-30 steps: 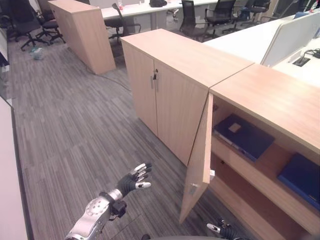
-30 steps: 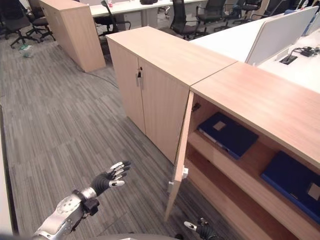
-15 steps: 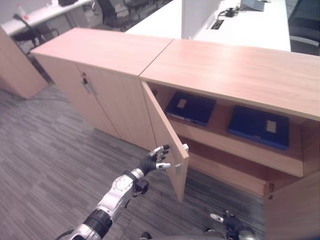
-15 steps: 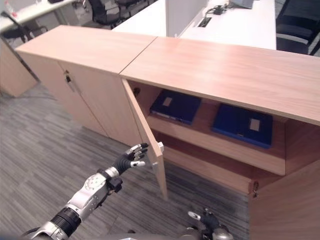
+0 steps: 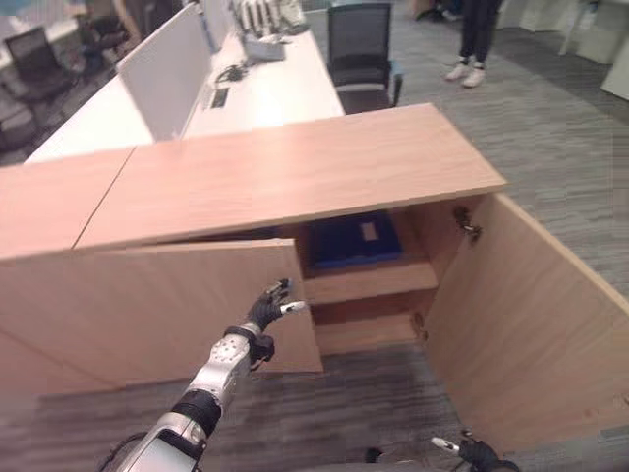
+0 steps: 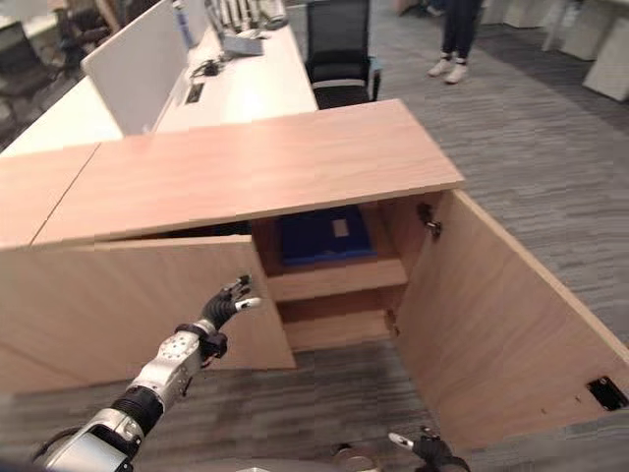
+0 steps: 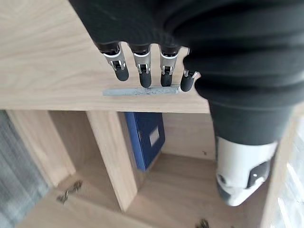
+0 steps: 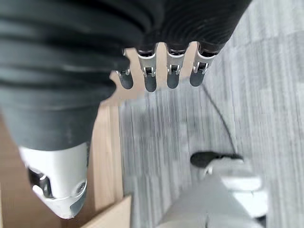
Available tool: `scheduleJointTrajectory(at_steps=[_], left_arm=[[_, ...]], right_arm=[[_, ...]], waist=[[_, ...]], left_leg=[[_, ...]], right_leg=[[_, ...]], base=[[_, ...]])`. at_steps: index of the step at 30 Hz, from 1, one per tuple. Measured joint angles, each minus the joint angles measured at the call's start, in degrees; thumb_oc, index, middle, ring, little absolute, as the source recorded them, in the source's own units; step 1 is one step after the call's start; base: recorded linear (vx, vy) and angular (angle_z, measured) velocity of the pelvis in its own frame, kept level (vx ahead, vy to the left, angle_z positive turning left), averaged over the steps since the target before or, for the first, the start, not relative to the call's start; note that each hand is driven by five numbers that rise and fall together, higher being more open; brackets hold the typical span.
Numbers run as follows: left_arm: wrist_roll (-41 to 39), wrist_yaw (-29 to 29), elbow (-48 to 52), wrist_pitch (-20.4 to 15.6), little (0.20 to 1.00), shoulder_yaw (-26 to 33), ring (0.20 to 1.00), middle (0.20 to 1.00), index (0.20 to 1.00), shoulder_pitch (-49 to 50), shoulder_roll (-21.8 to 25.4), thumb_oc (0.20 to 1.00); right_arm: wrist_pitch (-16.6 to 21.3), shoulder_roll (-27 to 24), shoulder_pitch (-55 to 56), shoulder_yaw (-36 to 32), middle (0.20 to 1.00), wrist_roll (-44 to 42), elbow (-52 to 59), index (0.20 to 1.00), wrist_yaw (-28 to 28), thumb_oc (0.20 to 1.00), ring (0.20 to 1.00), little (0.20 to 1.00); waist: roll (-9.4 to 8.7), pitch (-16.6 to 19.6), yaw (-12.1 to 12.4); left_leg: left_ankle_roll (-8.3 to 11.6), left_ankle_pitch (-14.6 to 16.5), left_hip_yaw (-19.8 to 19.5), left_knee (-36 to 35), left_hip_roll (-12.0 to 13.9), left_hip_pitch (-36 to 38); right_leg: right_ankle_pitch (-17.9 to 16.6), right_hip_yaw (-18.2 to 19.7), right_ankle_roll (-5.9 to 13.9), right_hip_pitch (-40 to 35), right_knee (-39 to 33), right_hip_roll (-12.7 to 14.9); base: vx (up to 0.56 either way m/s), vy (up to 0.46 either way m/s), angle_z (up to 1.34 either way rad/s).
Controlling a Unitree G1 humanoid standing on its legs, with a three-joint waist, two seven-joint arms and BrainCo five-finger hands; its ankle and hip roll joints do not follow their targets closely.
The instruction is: Put the empty folder in the office cabinet
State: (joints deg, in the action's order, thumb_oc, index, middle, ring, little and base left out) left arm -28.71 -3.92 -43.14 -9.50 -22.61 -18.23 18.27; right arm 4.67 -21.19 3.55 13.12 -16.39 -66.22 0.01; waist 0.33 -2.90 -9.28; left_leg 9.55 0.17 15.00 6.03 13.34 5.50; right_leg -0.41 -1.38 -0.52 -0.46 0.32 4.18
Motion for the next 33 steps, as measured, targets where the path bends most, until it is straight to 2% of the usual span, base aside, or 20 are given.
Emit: scheduleJointTrajectory(at_steps=[1, 2, 3, 5, 6, 8, 9, 11, 14, 16, 17, 18, 19, 21, 22, 23, 24, 28, 31, 33], left_arm=[[-0.01, 0.31, -1.05, -0.6, 1.0, 0.2, 1.0, 1.0, 1.0, -1.12, 0.08, 1.0], [0.0, 0.45, -2.05, -0.83, 1.0, 0.2, 1.0, 1.0, 1.0, -1.92, 0.13, 1.0], [-0.04, 0.54, -4.36, -1.22, 1.0, 0.01, 1.0, 1.0, 1.0, -3.02, -0.04, 1.0], [-0.13, 0.59, -8.53, -1.92, 1.0, 2.79, 1.0, 1.0, 1.0, -6.34, 0.25, 1.0], [0.0, 0.31, -9.39, -1.82, 1.0, 4.13, 1.0, 1.0, 1.0, -6.78, 1.07, 1.0], [1.18, -1.56, -9.49, -1.51, 1.0, 4.22, 1.0, 1.0, 1.0, -4.58, 2.38, 1.0], [1.15, -1.77, -9.45, -1.41, 1.0, 4.64, 1.0, 1.0, 1.0, -2.9, 2.25, 1.0], [1.16, -2.21, -9.47, -1.4, 1.0, 4.71, 1.0, 1.0, 1.0, -1.26, 2.6, 1.0], [1.14, -2.76, -9.71, -1.4, 1.0, 4.77, 1.0, 1.0, 1.0, -0.73, 2.95, 1.0], [1.03, -2.56, -10.53, -1.39, 1.0, 5.78, 1.0, 1.0, 1.0, -0.78, 3.04, 1.0], [0.91, -2.24, -10.57, -1.46, 1.0, 7.13, 1.0, 1.0, 1.0, -0.63, 3.23, 1.0], [0.91, -2.24, -10.57, -1.46, 1.0, 7.13, 1.0, 1.0, 1.0, -0.63, 3.23, 1.0], [0.93, -1.91, -7.83, -1.47, 1.0, 8.41, 1.0, 1.0, 1.0, 2.97, 2.53, 1.0], [0.9, -1.64, -5.83, -1.47, 1.0, 9.19, 1.0, 1.0, 1.0, 4.05, 1.94, 1.0], [0.8, -1.49, -3.53, -1.56, 1.0, 9.32, 1.0, 1.0, 1.0, 5.38, 2.14, 1.0], [0.4, -1.15, -0.51, -1.98, 1.0, 9.76, 1.0, 1.0, 1.0, 7.72, 2.03, 1.0], [0.36, -0.98, 0.56, -2.02, 1.0, 9.69, 1.0, 1.0, 1.0, 9.52, 1.78, 1.0], [1.09, -1.26, 1.15, -2.1, 1.0, 7.89, 1.0, 1.0, 1.0, 16.21, 1.12, 1.0], [5.57, -1.64, -11.75, -1.28, 1.0, 5.62, 1.0, 1.0, 1.0, 18.99, -2.41, 1.0], [7.84, -1.72, -16.97, -0.2, 1.0, 4.64, 1.0, 1.0, 1.0, 19.4, -2.74, 1.0]], right_arm=[[0.0, -0.08, -0.51, -1.23, 1.0, -0.11, -1.36, 1.0, 0.01, 1.0, 1.0, 1.0], [-0.04, -0.12, -0.89, -2.07, 1.0, -0.37, -1.66, 1.0, -0.01, 1.0, 1.0, 1.0], [0.17, -0.44, -1.63, -2.18, 1.0, -0.43, -2.12, 1.0, 0.0, 1.0, 1.0, 1.0], [0.99, -0.82, -4.23, -1.49, 1.0, -0.5, -3.55, 1.0, -0.06, 1.0, 1.0, 1.0], [1.32, -0.77, -4.87, -1.1, 1.0, -0.48, -2.84, 1.0, -0.15, 1.0, 1.0, 1.0], [1.68, 0.13, -4.42, 0.51, 1.0, -0.34, -1.88, 1.0, -1.32, 1.0, 1.0, 1.0], [1.37, 0.68, -4.35, 0.41, 1.0, -0.31, -1.83, 1.0, -1.95, 1.0, 1.0, 1.0], [1.0, 1.97, -2.34, 0.15, 1.0, -0.34, -1.79, 1.0, -2.58, 1.0, 1.0, 1.0], [0.99, 3.87, -1.29, 0.02, 1.0, -0.4, -1.7, 1.0, -2.81, 1.0, 1.0, 1.0], [1.25, 4.44, -2.81, 0.03, 1.0, -0.45, -1.01, 1.0, -3.36, 1.0, 1.0, 1.0], [1.34, 5.31, -2.57, -0.5, 1.0, -0.5, -1.19, 1.0, -3.52, 1.0, 1.0, 1.0], [1.34, 5.31, -2.57, -0.5, 1.0, -0.5, -1.19, 1.0, -3.52, 1.0, 1.0, 1.0], [1.2, 4.82, -2.95, -0.67, 1.0, -0.5, -1.45, 1.0, -3.29, 1.0, 1.0, 1.0], [1.09, 5.46, -2.57, -0.68, 1.0, -0.43, -1.24, 1.0, -3.53, 1.0, 1.0, 1.0], [1.05, 5.94, -2.68, -0.78, 1.0, -0.37, -1.19, 1.0, -3.39, 1.0, 1.0, 1.0], [0.93, 6.25, -3.26, -0.91, 1.0, -0.26, -1.29, 1.0, -3.39, 1.0, 1.0, 1.0], [1.03, 6.25, -3.25, -0.96, 1.0, -0.24, -1.23, 1.0, -3.35, 1.0, 1.0, 1.0], [0.99, 6.23, -3.38, -2.32, 1.0, 0.19, -1.29, 1.0, -3.0, 1.0, 1.0, 1.0], [1.01, 5.85, -5.15, -2.51, 1.0, 0.23, -1.75, 1.0, -2.56, 1.0, 1.0, 1.0], [1.01, 6.39, -4.47, -2.14, 1.0, 0.24, -2.2, 1.0, -2.59, 1.0, 1.0, 1.0]], waist=[[-0.69, -0.43, 1.28], [-1.27, -0.93, 2.29], [-1.47, -1.07, 3.87], [0.47, -2.01, 3.67], [0.33, -3.28, 3.68], [-1.82, -3.74, 3.03], [-1.34, -3.95, 3.22], [-1.21, -3.81, 3.17], [-4.37, -2.56, 3.29], [-4.14, -2.95, 2.15], [-6.88, -2.84, 2.05], [-6.88, -2.84, 2.05], [-5.6, -1.51, 2.42], [-5.63, -1.64, 2.74], [-5.42, -1.8, 3.69], [-5.2, -2.07, 5.7], [-4.54, -2.47, 6.85], [-4.0, -2.7, 9.27], [-0.3, -2.48, 10.1], [-0.49, -2.23, 9.59]], left_leg=[[-0.33, -0.22, -5.39, -12.04, -2.06, -0.65], [-0.13, -1.56, -8.26, -12.06, -2.26, -3.28], [0.01, -1.68, -17.13, -11.99, -4.07, -7.04], [-0.85, 0.23, -24.87, -9.75, -7.26, -13.8], [-1.74, -0.96, -24.93, -5.88, -8.94, -14.58], [-4.27, -1.08, -17.0, -5.7, -11.02, -13.49], [-5.59, -2.1, -14.08, -7.77, -10.66, -12.15], [-6.03, -2.38, -11.29, -11.05, -10.37, -10.18], [-7.45, -3.36, -7.78, -11.77, -13.01, -10.48], [-8.62, -4.37, -6.71, -11.82, -13.84, -11.05], [-11.52, -1.78, -5.07, -2.05, -15.12, -13.4], [-11.52, -1.78, -5.07, -2.05, -15.12, -13.4], [-10.51, 5.42, -5.18, 3.93, -13.66, -12.54], [-11.29, 1.81, -4.92, -1.6, -13.67, -10.22], [-11.16, 0.36, -4.01, -3.58, -12.9, -9.62], [-10.98, -1.17, -1.26, -6.54, -12.08, -7.77], [-10.8, -1.31, -0.62, -7.71, -11.61, -6.36], [-7.55, -2.99, -1.32, -11.2, -10.44, -2.89], [-2.47, -4.07, -1.29, -11.14, -4.17, -2.83], [1.46, -5.71, -2.96, -11.13, -0.14, -2.68]], right_leg=[[-1.68, 2.42, 0.65, -1.62, -4.01, 0.09], [-2.37, 4.18, 0.93, -2.86, -5.73, 0.15], [-1.96, 7.4, 1.12, -2.48, -5.76, 0.29], [0.14, 11.76, 3.03, -1.42, -5.78, 0.6], [0.93, 15.78, 3.51, -1.17, -5.8, 1.53], [3.67, 20.31, 2.12, -0.07, -5.6, 4.88], [2.56, 20.47, 8.19, 1.06, -4.13, 4.42], [2.11, 19.26, 10.73, 0.58, -2.78, 2.29], [2.69, 18.11, 9.45, -4.0, -3.64, 2.83], [2.82, 17.23, 7.92, -3.82, -4.89, 3.67], [3.08, 15.57, 7.32, -2.36, -4.69, 6.89], [3.08, 15.57, 7.32, -2.36, -4.69, 6.89], [2.76, 14.93, 8.57, -1.27, -2.91, 6.29], [1.21, 12.68, 10.25, 0.81, 0.08, 6.26], [0.17, 8.63, 10.46, 2.43, 0.49, 6.45], [0.28, -2.42, 9.8, 3.73, 0.84, 8.2], [-0.24, -7.95, 10.5, 3.03, -0.19, 9.39], [-4.31, -7.09, 15.9, 0.29, -0.42, 16.85], [-7.01, -8.7, 17.06, 2.84, -1.21, 24.08], [-8.53, -5.48, 16.76, 1.91, -2.51, 23.06]], base=[[0.19, 0.053, -0.84], [0.22, 0.043, -1.33], [0.17, 0.05, -1.32], [0.21, 0.207, -1.52], [0.19, 0.282, -1.61], [0.12, 0.194, -1.57], [0.12, 0.186, -1.44], [0.1, 0.181, -1.01], [0.06, 0.161, -0.5], [0.07, 0.156, -0.22], [0.04, 0.12, 0.16], [0.01, 0.056, -0.26], [-0.06, -0.026, -0.34], [-0.06, -0.079, -0.27], [-0.02, -0.057, -0.59], [0.0, -0.069, -0.85], [0.02, -0.071, -0.7], [0.03, -0.304, 0.04], [0.06, -0.544, -0.1], [0.06, -0.429, 0.22]])
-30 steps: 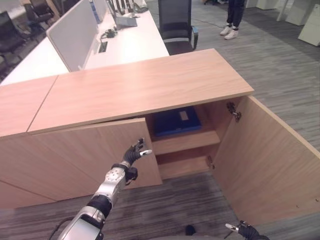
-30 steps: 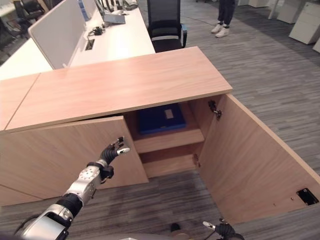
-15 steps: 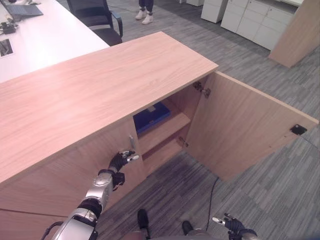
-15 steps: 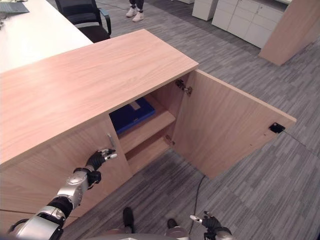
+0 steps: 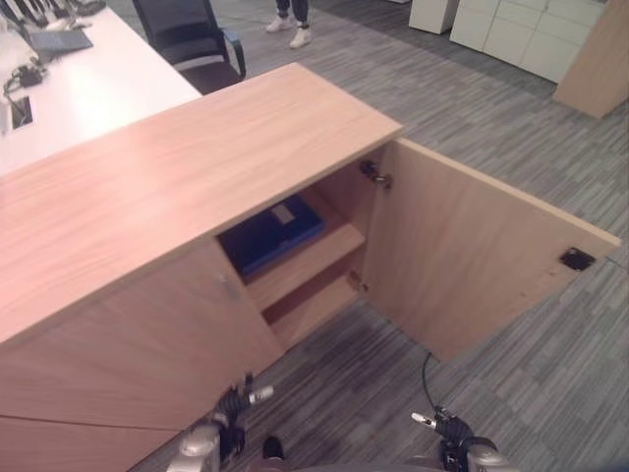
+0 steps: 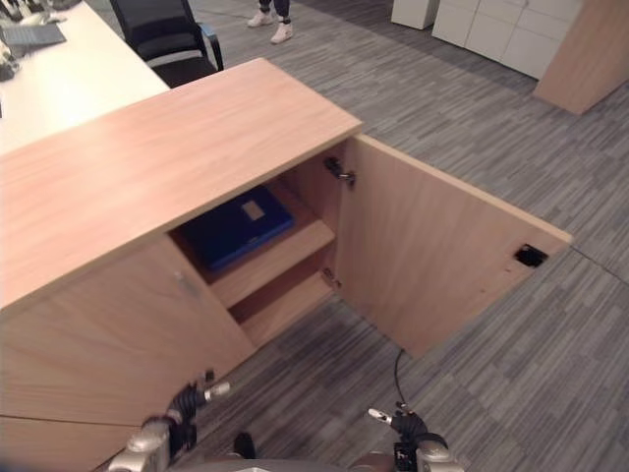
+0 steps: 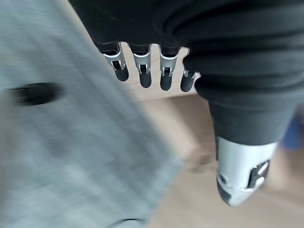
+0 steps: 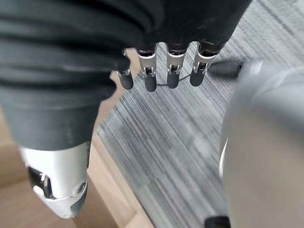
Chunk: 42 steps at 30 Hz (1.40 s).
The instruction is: Put the empty folder in the office cabinet
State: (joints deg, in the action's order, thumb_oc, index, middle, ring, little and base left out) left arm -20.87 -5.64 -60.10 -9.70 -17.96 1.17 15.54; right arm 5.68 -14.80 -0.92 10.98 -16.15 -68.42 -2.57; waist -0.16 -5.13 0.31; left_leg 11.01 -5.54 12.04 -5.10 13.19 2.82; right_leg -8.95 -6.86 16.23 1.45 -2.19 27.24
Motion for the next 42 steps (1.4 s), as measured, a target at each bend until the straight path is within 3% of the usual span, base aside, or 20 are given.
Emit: scheduleJointTrajectory(at_steps=[1, 2, 3, 5, 6, 8, 9, 10, 11, 12, 14, 18, 21, 27, 29, 31, 34, 38, 40, 42], left_arm=[[1.31, 0.44, -2.14, 0.6, 1.0, 0.28, 1.0, 1.0, 1.0, -0.32, -1.75, 1.0], [2.27, -0.32, -1.78, 0.71, 1.0, -0.79, 1.0, 1.0, 1.0, 0.82, -4.7, 1.0], [2.96, -0.76, -1.57, 0.62, 1.0, -1.2, 1.0, 1.0, 1.0, 1.41, -7.68, 1.0], [4.05, -1.13, -3.74, -0.08, 1.0, 0.29, 1.0, 1.0, 1.0, 0.87, -8.94, 1.0], [4.08, -0.87, -7.57, -0.73, 1.0, 3.03, 1.0, 1.0, 1.0, 1.02, -8.13, 1.0], [3.9, 0.01, -9.3, -0.15, 1.0, 5.22, 1.0, 1.0, 1.0, 1.06, -8.16, 1.0], [3.96, 0.47, -11.03, -0.51, 1.0, 5.28, 1.0, 1.0, 1.0, -0.07, -8.38, 1.0], [4.53, 0.56, -11.72, -0.56, 1.0, 5.21, 1.0, 1.0, 1.0, 0.4, -5.49, 1.0], [4.43, 0.53, -11.67, -0.65, 1.0, 5.4, 1.0, 1.0, 1.0, 0.86, -4.5, 1.0], [6.27, -0.3, -12.37, 0.41, 1.0, 5.57, 1.0, 1.0, 1.0, 0.53, -2.17, 1.0], [7.04, -0.46, -12.05, 0.94, 1.0, 4.98, 1.0, 1.0, 1.0, 0.84, -0.57, 1.0], [8.98, -1.12, -12.31, 2.58, 1.0, 4.54, 1.0, 1.0, 1.0, 1.39, -0.64, 1.0], [9.33, -1.11, -12.11, 2.86, 1.0, 4.5, 1.0, 1.0, 1.0, 0.81, -0.61, 1.0], [11.1, -0.58, -11.63, 2.98, 1.0, 4.87, 1.0, 1.0, 1.0, 1.16, 1.63, 1.0], [11.19, -0.42, -11.61, 3.01, 1.0, 4.93, 1.0, 1.0, 1.0, 1.08, 2.64, 1.0], [11.3, -0.52, -11.22, 3.12, 1.0, 4.41, 1.0, 1.0, 1.0, 1.02, 2.5, 1.0], [12.67, -0.44, -10.64, 3.05, 1.0, 4.52, 1.0, 1.0, 1.0, 0.88, 2.87, 1.0], [12.91, -0.61, -10.67, 2.81, 1.0, 4.49, 1.0, 1.0, 1.0, 0.82, 3.08, 1.0], [12.92, -1.06, -10.95, 2.71, 1.0, 4.47, 1.0, 1.0, 1.0, 1.44, 3.04, 1.0], [12.98, -1.65, -10.98, 2.81, 1.0, 4.57, 1.0, 1.0, 1.0, 3.83, 2.28, 1.0]], right_arm=[[-0.19, -1.33, 0.62, -0.07, 1.0, 0.01, -0.77, 1.0, -0.03, 1.0, 1.0, 1.0], [-0.52, -3.96, 0.65, -0.26, 1.0, -0.05, -1.87, 1.0, 0.36, 1.0, 1.0, 1.0], [-0.7, -6.95, 0.66, -0.3, 1.0, -0.03, -1.94, 1.0, 0.34, 1.0, 1.0, 1.0], [-0.91, -9.44, 1.32, -0.01, 1.0, -0.03, -2.03, 1.0, 0.34, 1.0, 1.0, 1.0], [-0.77, -8.95, 2.39, 0.03, 1.0, -0.02, -1.46, 1.0, 0.07, 1.0, 1.0, 1.0], [-0.52, -10.08, 3.13, -0.02, 1.0, -0.06, -1.55, 1.0, 0.27, 1.0, 1.0, 1.0], [-0.12, -11.13, 4.91, -0.88, 1.0, -0.04, -1.46, 1.0, 0.13, 1.0, 1.0, 1.0], [-0.03, -11.38, 7.58, -2.31, 1.0, -0.05, -1.25, 1.0, 0.35, 1.0, 1.0, 1.0], [-0.09, -11.17, 7.5, -2.11, 1.0, -0.09, -1.66, 1.0, 0.61, 1.0, 1.0, 1.0], [0.11, -10.91, 7.25, -1.7, 1.0, -0.11, -1.52, 1.0, 0.69, 1.0, 1.0, 1.0], [0.04, -10.27, 7.23, -1.39, 1.0, -0.15, -1.25, 1.0, 0.76, 1.0, 1.0, 1.0], [-0.01, -4.03, 4.32, -1.41, 1.0, -0.2, -1.44, 1.0, 0.27, 1.0, 1.0, 1.0], [0.07, -3.25, 1.06, -1.65, 1.0, -0.48, -1.4, 1.0, 0.32, 1.0, 1.0, 1.0], [-0.19, -1.94, -1.26, -1.39, 1.0, -0.77, 0.6, 1.0, 0.21, 1.0, 1.0, 1.0], [-0.13, -2.27, -2.78, -1.62, 1.0, -0.81, 0.56, 1.0, 0.25, 1.0, 1.0, 1.0], [-0.41, -3.63, -5.74, -2.07, 1.0, -0.92, 0.38, 1.0, 0.45, 1.0, 1.0, 1.0], [-0.5, -5.61, -7.46, -2.67, 1.0, -2.04, 0.6, 1.0, 0.57, 1.0, 1.0, 1.0], [-0.25, -9.91, -9.28, -5.39, 1.0, -6.1, 0.82, 1.0, 1.62, 1.0, 1.0, 1.0], [-1.18, -12.03, -8.28, -7.33, 1.0, -8.15, -1.22, 1.0, 1.89, 1.0, 1.0, 1.0], [-1.3, -13.42, -8.62, -7.92, 1.0, -9.8, -1.45, 1.0, 2.33, 1.0, 1.0, 1.0]], waist=[[2.3, 0.04, 0.4], [5.12, 0.16, 0.3], [6.66, 0.54, 0.19], [6.81, 1.25, -1.07], [5.99, 2.2, -0.74], [7.64, 3.22, -1.2], [9.32, 2.7, -2.83], [6.49, 3.37, -2.89], [4.0, 4.24, -2.72], [-0.68, 4.64, -2.86], [-0.79, 4.32, -2.16], [-2.44, 2.01, -0.73], [-0.14, 0.85, 0.28], [-2.31, 2.12, 2.3], [-3.41, 2.08, 2.29], [-1.65, 1.22, 1.95], [-0.9, 0.42, 1.73], [-1.44, 0.65, 0.93], [-2.14, 1.02, -0.43], [0.27, 1.44, 0.35]], left_leg=[[0.53, -0.38, -1.7, -0.03, 4.42, 0.46], [-1.55, -3.27, -1.38, 0.17, 6.91, -0.52], [-1.58, -5.47, -1.8, 1.55, 6.59, -0.51], [-2.22, -16.76, -1.74, 4.45, 8.45, -2.78], [-7.97, -21.88, -4.26, 7.89, 10.39, -5.97], [-11.03, -24.48, -5.6, 10.55, 12.66, -9.45], [-11.02, -24.48, -2.37, 14.73, 16.25, -13.39], [-11.0, -24.45, 2.55, 16.68, 16.82, -13.94], [-7.54, -21.19, 1.76, 18.38, 13.08, -13.38], [-0.61, -2.73, -2.72, 26.07, -2.92, -13.0], [-6.1, 0.17, 3.45, 18.25, -7.51, -8.24], [-6.9, 0.92, 3.28, 12.26, -8.23, -5.91], [-7.92, 5.36, 1.7, 9.21, -7.27, -4.29], [-9.3, 5.75, 0.01, 6.27, -10.96, -3.26], [-10.14, 5.13, -0.76, 3.95, -11.95, -1.88], [-11.76, 3.99, -1.35, 1.56, -11.18, 0.05], [-12.93, 2.88, -4.2, 0.1, -11.35, 2.24], [-12.35, 1.81, -9.51, -0.53, -11.43, 1.04], [-11.35, 1.45, -12.58, -0.61, -12.14, 1.15], [-9.84, 2.18, -12.13, -0.63, -10.46, 1.69]], right_leg=[[3.35, 1.44, 0.83, -0.75, 1.97, -4.75], [4.61, 2.94, -0.72, 0.01, 3.26, -8.27], [5.66, 3.05, -0.69, 0.17, 3.67, -9.8], [7.67, 0.74, -3.48, -0.98, 3.57, -13.13], [7.33, 0.68, -5.6, -1.04, 2.51, -15.67], [6.78, -0.69, -8.76, -1.91, 1.89, -19.49], [12.09, -4.06, -10.06, 1.29, 11.7, -21.13], [20.38, -5.94, -12.79, 5.48, 23.86, -19.73], [20.01, -5.26, -13.14, 5.35, 22.65, -18.01], [15.7, -3.16, -13.08, 2.15, 15.02, -13.35], [10.41, -4.21, -11.29, -1.1, 8.06, -14.63], [10.36, -7.09, -10.1, -2.93, 4.95, -15.8], [10.09, -8.86, -9.1, -3.56, 5.16, -16.98], [10.23, -10.07, -7.29, -5.13, 6.39, -13.95], [10.77, -10.2, -5.78, -4.02, 10.86, -12.44], [10.39, -8.39, -3.62, 2.64, 23.2, -11.43], [11.55, -4.27, -0.51, 4.46, 30.79, -11.33], [13.22, 4.01, -3.67, 2.9, 14.65, -18.03], [7.37, 3.98, -9.21, -1.17, 3.82, -19.74], [6.48, 3.28, -10.02, -3.76, 0.53, -21.11]], base=[[0.05, -0.338, 0.22], [0.04, -0.333, -0.03], [0.05, -0.528, -0.11], [0.05, -0.543, 0.06], [0.01, -0.465, 0.05], [-0.07, -0.601, 0.34], [-0.14, -0.74, 1.11], [-0.12, -0.614, 0.93], [-0.1, -0.39, 0.38], [-0.08, -0.214, -0.15], [-0.05, -0.151, 0.08], [0.02, -0.008, 0.33], [0.01, 0.027, 0.29], [-0.01, 0.059, 0.2], [0.0, 0.071, 0.19], [0.04, 0.015, 0.15], [0.11, -0.001, 0.34], [0.08, -0.04, 0.72], [0.07, -0.07, 0.9], [0.09, -0.109, 0.16]])
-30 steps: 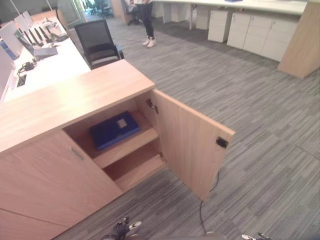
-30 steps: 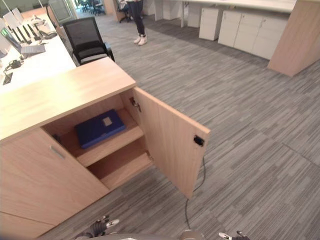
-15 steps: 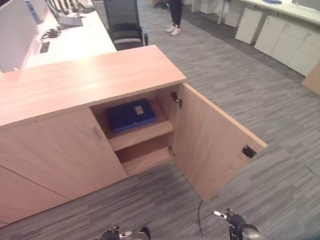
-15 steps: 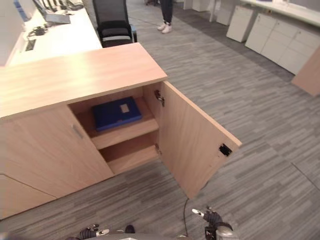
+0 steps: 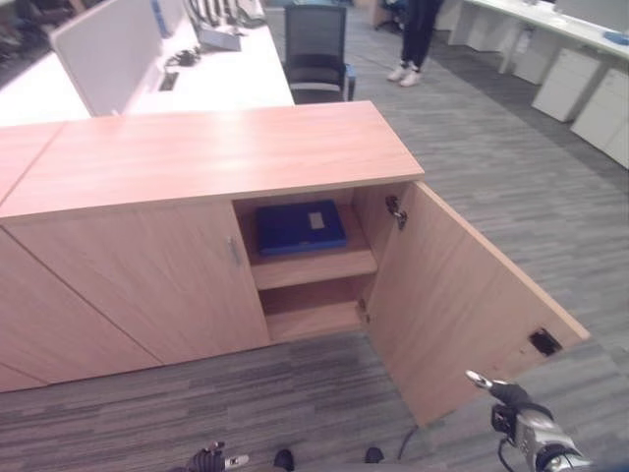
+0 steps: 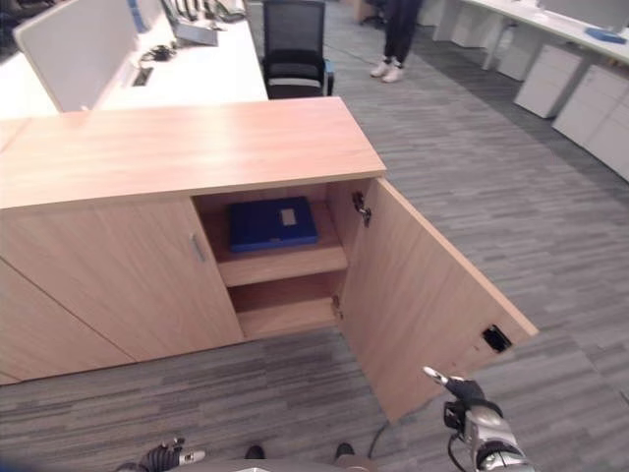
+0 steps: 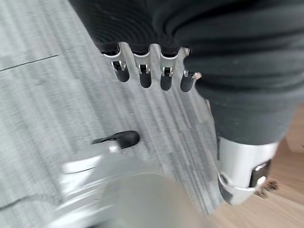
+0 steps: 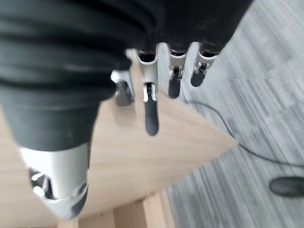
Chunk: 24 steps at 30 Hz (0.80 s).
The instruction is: Put the empty folder in the office cabinet
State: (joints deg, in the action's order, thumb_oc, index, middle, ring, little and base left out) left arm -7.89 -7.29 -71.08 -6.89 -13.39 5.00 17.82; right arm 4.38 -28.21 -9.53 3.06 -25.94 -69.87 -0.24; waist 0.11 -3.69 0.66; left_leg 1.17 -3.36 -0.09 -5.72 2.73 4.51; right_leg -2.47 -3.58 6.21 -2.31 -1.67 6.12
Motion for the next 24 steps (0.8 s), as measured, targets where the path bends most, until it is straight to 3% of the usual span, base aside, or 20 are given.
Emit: scheduleJointTrajectory(at_steps=[3, 7, 17, 24], left_arm=[[-0.07, 0.08, 0.14, 0.06, 1.0, 0.92, 1.0, 1.0, 1.0, 2.22, -0.33, 1.0], [-0.03, 0.04, 0.29, -0.14, 1.0, 1.21, 1.0, 1.0, 1.0, 1.96, -1.8, 1.0], [-0.13, 0.13, 0.25, -0.03, 1.0, 1.2, 1.0, 1.0, 1.0, 1.93, -2.55, 1.0], [-0.16, 0.41, -0.25, -0.02, 1.0, 1.19, 1.0, 1.0, 1.0, 1.86, -2.45, 1.0]], right_arm=[[-0.93, -6.27, 0.09, -0.62, 1.0, 0.28, -1.88, 1.0, 0.07, 1.0, 1.0, 1.0], [-0.9, -7.01, -0.02, 0.94, 1.0, 0.11, -1.6, 1.0, 0.29, 1.0, 1.0, 1.0], [-0.89, -6.22, 0.09, 3.58, 1.0, 0.13, 0.43, 1.0, 0.37, 1.0, 1.0, 1.0], [0.04, -3.44, 3.11, 3.75, 1.0, 0.66, 0.4, 1.0, 0.34, 1.0, 1.0, 1.0]], waist=[[2.83, 1.19, -0.63], [4.06, 1.35, -0.24], [3.94, 1.61, -0.39], [2.66, 4.22, -0.4]], left_leg=[[1.21, 0.35, -0.15, 0.06, 1.18, 0.85], [2.76, 0.44, -0.11, 0.03, 2.46, 1.96], [3.14, 0.95, -0.18, 0.01, 2.97, 1.84], [2.82, 0.87, -0.24, 0.01, 3.0, 1.89]], right_leg=[[-1.41, -1.79, -0.41, -2.46, -3.84, -1.11], [-0.93, -2.02, -1.14, -3.81, -3.84, -2.38], [-0.8, -1.95, -1.5, -3.7, -3.81, -2.88], [-0.82, -2.1, -1.54, -3.8, -3.82, -2.92]], base=[[0.04, -0.056, 0.03], [-0.01, -0.054, 0.01], [-0.01, -0.008, 0.0], [0.0, -0.002, 0.01]])
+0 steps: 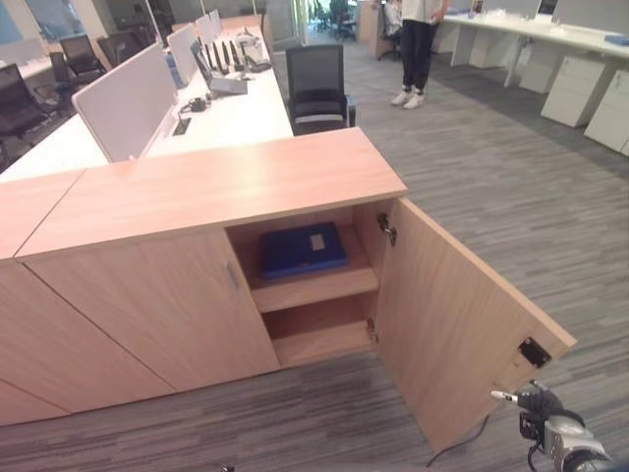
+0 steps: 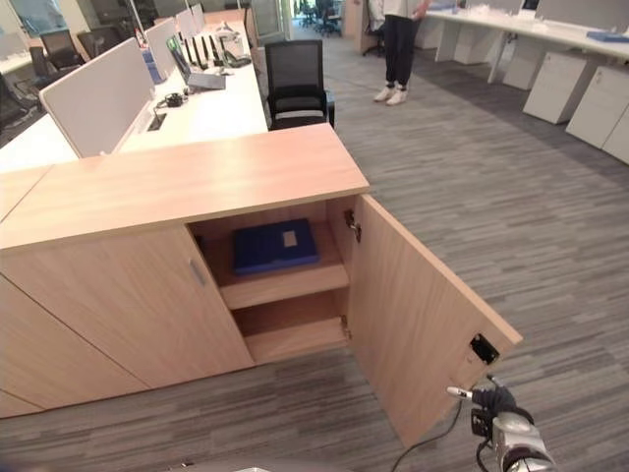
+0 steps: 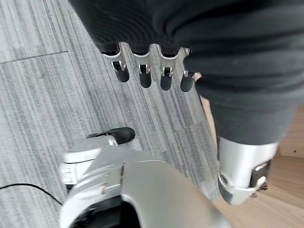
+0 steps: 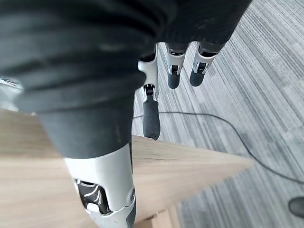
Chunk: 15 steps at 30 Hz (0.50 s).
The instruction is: Put the empty folder in the office cabinet
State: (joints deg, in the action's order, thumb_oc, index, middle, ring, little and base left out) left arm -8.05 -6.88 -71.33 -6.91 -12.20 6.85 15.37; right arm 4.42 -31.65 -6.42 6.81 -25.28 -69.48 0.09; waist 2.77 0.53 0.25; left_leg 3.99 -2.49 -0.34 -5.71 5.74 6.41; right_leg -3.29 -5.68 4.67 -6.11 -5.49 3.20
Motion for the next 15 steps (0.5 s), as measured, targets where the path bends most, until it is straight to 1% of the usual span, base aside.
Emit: scheduleJointTrajectory(at_steps=[6, 8, 9, 13, 14, 15], left_arm=[[0.56, 0.08, -0.78, 0.05, 1.0, -0.16, 1.0, 1.0, 1.0, 0.25, 0.14, 1.0], [0.58, 0.12, -0.77, 0.05, 1.0, -0.79, 1.0, 1.0, 1.0, 0.24, 0.12, 1.0], [0.56, 0.2, -0.77, 0.05, 1.0, -0.96, 1.0, 1.0, 1.0, 0.24, 0.11, 1.0], [0.55, 0.83, -0.62, 0.06, 1.0, -0.94, 1.0, 1.0, 1.0, 0.21, 0.08, 1.0], [0.55, 1.05, -0.47, 0.06, 1.0, -0.89, 1.0, 1.0, 1.0, 0.25, 0.03, 1.0], [0.55, 1.17, -0.47, 0.06, 1.0, -0.86, 1.0, 1.0, 1.0, 0.26, -0.01, 1.0]], right_arm=[[0.0, 1.2, -0.01, 0.05, 1.0, 0.52, 0.15, 1.0, 0.17, 1.0, 1.0, 1.0], [0.01, 1.5, 0.0, 0.82, 1.0, 0.52, 0.49, 1.0, 0.2, 1.0, 1.0, 1.0], [-0.05, 1.86, 0.17, 2.26, 1.0, 0.53, 1.43, 1.0, 0.65, 1.0, 1.0, 1.0], [-0.21, 2.52, 3.39, 5.34, 1.0, 0.68, 9.25, 1.0, 1.31, 1.0, 1.0, 1.0], [-0.22, 2.45, 5.91, 6.89, 1.0, 0.95, 14.12, 1.0, 1.43, 1.0, 1.0, 1.0], [-0.16, 2.27, 6.97, 7.15, 1.0, 1.81, 16.04, 1.0, 1.32, 1.0, 1.0, 1.0]], waist=[[-0.11, 0.18, -0.05], [0.0, 0.25, -0.06], [0.08, 0.31, -0.1], [0.06, 0.41, -0.19], [-0.02, 0.43, -0.22], [-0.06, 0.44, -0.3]], left_leg=[[0.01, 0.01, -0.05, 0.0, 0.02, -0.03], [0.03, 0.01, -0.04, -0.01, 0.04, -0.06], [0.03, 0.02, -0.04, -0.01, 0.06, -0.08], [0.05, 0.03, -0.05, -0.02, 0.4, -0.19], [0.03, 0.01, -0.13, -0.02, 0.58, -0.3], [0.03, 0.01, -0.16, -0.02, 0.65, -0.33]], right_leg=[[0.01, 0.04, -0.09, -0.01, 0.0, -0.04], [0.02, 0.07, -0.19, 0.03, 0.0, -0.08], [0.0, 0.09, -0.2, 0.05, 0.0, -0.11], [-0.06, 0.1, -0.25, 0.13, 0.0, -0.47], [-0.07, 0.07, -0.29, 0.18, 0.0, -0.67], [-0.11, 0.05, -0.42, 0.25, -0.01, -0.74]], base=[[0.0, 0.0, 0.0], [0.0, 0.0, 0.0], [0.0, 0.0, 0.0], [0.0, 0.0, 0.0], [0.0, 0.0, 0.0], [0.0, 0.0, 0.0]])
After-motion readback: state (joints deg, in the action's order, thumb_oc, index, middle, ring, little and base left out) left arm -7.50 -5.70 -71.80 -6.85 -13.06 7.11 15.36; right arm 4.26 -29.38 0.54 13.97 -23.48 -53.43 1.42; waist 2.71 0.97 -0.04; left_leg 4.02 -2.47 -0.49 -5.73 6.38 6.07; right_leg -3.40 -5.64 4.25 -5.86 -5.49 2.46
